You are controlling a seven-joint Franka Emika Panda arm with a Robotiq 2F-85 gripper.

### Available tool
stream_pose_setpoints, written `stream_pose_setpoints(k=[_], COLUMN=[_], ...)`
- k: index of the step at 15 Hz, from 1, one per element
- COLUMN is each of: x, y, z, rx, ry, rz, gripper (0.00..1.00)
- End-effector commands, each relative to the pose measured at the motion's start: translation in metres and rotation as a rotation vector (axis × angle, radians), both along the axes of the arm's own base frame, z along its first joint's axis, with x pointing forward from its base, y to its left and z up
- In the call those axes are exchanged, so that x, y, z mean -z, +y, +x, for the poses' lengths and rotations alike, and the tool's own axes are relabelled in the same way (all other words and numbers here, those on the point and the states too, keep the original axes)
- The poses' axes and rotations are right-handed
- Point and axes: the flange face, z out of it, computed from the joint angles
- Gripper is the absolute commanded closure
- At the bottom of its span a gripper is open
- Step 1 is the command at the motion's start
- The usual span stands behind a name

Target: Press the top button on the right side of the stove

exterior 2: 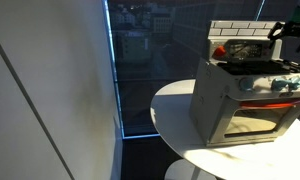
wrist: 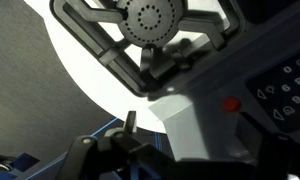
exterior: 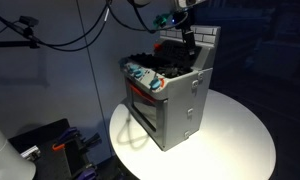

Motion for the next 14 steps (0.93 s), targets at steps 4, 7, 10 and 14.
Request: stream_pose_setpoints(k=[4, 7, 10, 14], x=[-0.001, 0.001, 0.003, 0.002], y=[0.0, -0.001, -0.003, -0.005], z=[0.012, 0.014, 0.017, 0.02], rx=[0.019, 0.02, 0.02, 0.027], ry=[-0.003, -0.002, -0.001, -0.007], rz=[0.007, 0.008, 0.009, 0.006], gripper=[0.0, 0.0, 0.0, 0.0])
